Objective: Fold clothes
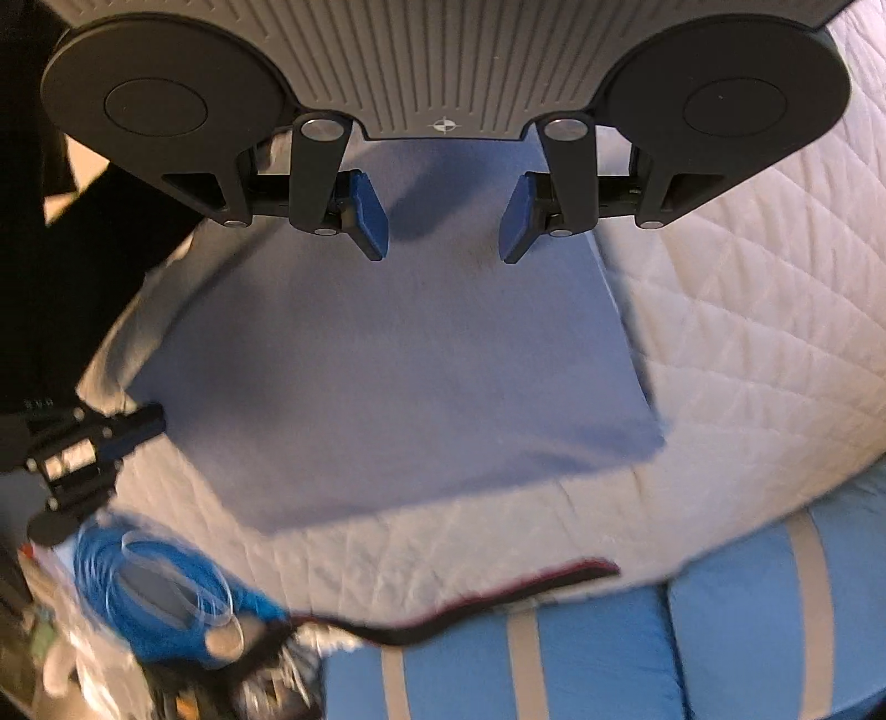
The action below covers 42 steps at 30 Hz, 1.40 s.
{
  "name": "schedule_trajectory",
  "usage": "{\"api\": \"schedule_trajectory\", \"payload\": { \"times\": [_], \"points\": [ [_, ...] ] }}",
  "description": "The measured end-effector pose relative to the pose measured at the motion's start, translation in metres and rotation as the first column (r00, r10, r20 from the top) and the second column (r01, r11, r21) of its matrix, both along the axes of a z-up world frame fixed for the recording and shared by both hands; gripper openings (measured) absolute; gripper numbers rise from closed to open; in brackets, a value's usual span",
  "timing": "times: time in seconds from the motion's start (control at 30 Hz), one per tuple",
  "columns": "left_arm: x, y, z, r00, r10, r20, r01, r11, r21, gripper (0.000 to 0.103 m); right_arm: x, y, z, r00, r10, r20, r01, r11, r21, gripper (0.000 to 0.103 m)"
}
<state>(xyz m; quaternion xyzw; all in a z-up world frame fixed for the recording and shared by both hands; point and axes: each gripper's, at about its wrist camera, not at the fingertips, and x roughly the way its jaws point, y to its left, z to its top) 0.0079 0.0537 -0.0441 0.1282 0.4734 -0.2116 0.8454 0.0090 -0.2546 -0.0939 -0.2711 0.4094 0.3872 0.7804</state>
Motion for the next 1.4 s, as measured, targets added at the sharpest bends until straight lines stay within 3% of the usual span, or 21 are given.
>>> {"api": "schedule_trajectory", "payload": {
  "times": [0.07, 0.23, 0.27, 0.33, 0.37, 0.4, 0.43, 0.53, 0.6, 0.7, 0.8, 0.97, 1.2, 1.27, 1.33, 1.4],
  "points": [
    [0.000, -0.002, -0.007, 1.000, 0.004, -0.009, -0.004, 0.999, 0.034, 0.042, 0.000, 0.004, -0.011, 1.000, 0.006, -0.002, -0.006, 0.999, -0.045, 0.023],
    [0.004, 0.001, -0.003, 0.999, 0.022, -0.038, -0.021, 0.999, 0.041, 0.043, -0.001, 0.006, -0.011, 1.000, 0.005, -0.004, -0.006, 0.999, -0.053, 0.026],
    [0.006, 0.004, 0.001, 0.999, 0.034, -0.038, -0.033, 0.999, 0.034, 0.047, 0.002, 0.003, -0.007, 1.000, -0.019, -0.021, 0.019, 1.000, -0.024, 0.033],
    [0.011, 0.015, 0.009, 0.997, 0.079, -0.019, -0.079, 0.997, 0.005, 0.064, 0.018, -0.008, 0.004, 0.989, -0.107, -0.100, 0.117, 0.988, 0.100, 0.060],
    [0.014, 0.023, 0.013, 0.994, 0.111, -0.006, -0.111, 0.994, -0.024, 0.075, 0.026, -0.016, 0.009, 0.976, -0.155, -0.155, 0.181, 0.968, 0.176, 0.085],
    [0.018, 0.032, 0.015, 0.989, 0.149, -0.002, -0.149, 0.987, -0.066, 0.080, 0.036, -0.026, 0.011, 0.956, -0.200, -0.215, 0.251, 0.937, 0.245, 0.096],
    [0.023, 0.043, 0.016, 0.982, 0.191, -0.007, -0.191, 0.975, -0.117, 0.082, 0.045, -0.036, 0.013, 0.931, -0.237, -0.278, 0.319, 0.898, 0.303, 0.096],
    [0.041, 0.073, 0.006, 0.942, 0.315, -0.118, -0.336, 0.904, -0.263, 0.083, 0.070, -0.054, 0.005, 0.858, -0.294, -0.422, 0.456, 0.812, 0.363, 0.097],
    [0.052, 0.086, -0.007, 0.914, 0.350, -0.206, -0.402, 0.853, -0.334, 0.083, 0.085, -0.059, -0.005, 0.820, -0.309, -0.482, 0.507, 0.785, 0.357, 0.097],
    [0.068, 0.098, -0.026, 0.884, 0.344, -0.317, -0.457, 0.783, -0.423, 0.085, 0.100, -0.060, -0.026, 0.759, -0.315, -0.570, 0.560, 0.762, 0.324, 0.097],
    [0.071, 0.105, -0.034, 0.880, 0.332, -0.339, -0.468, 0.725, -0.504, 0.092, 0.111, -0.056, -0.049, 0.697, -0.280, -0.660, 0.579, 0.764, 0.287, 0.098],
    [0.077, 0.108, -0.050, 0.879, 0.258, -0.402, -0.466, 0.649, -0.602, 0.092, 0.118, -0.052, -0.054, 0.702, -0.247, -0.668, 0.557, 0.774, 0.300, 0.100],
    [0.092, 0.114, -0.068, 0.848, 0.228, -0.479, -0.519, 0.537, -0.665, 0.092, 0.128, -0.044, -0.060, 0.679, -0.204, -0.705, 0.566, 0.757, 0.326, 0.099],
    [0.096, 0.113, -0.071, 0.849, 0.223, -0.479, -0.519, 0.521, -0.678, 0.092, 0.127, -0.043, -0.060, 0.681, -0.205, -0.703, 0.570, 0.752, 0.332, 0.096],
    [0.099, 0.111, -0.072, 0.855, 0.221, -0.468, -0.508, 0.531, -0.678, 0.084, 0.123, -0.044, -0.058, 0.693, -0.217, -0.687, 0.565, 0.755, 0.332, 0.085],
    [0.098, 0.109, -0.074, 0.846, 0.252, -0.471, -0.522, 0.576, -0.629, 0.021, 0.122, -0.048, -0.058, 0.690, -0.248, -0.680, 0.580, 0.752, 0.315, 0.056]
  ]
}}
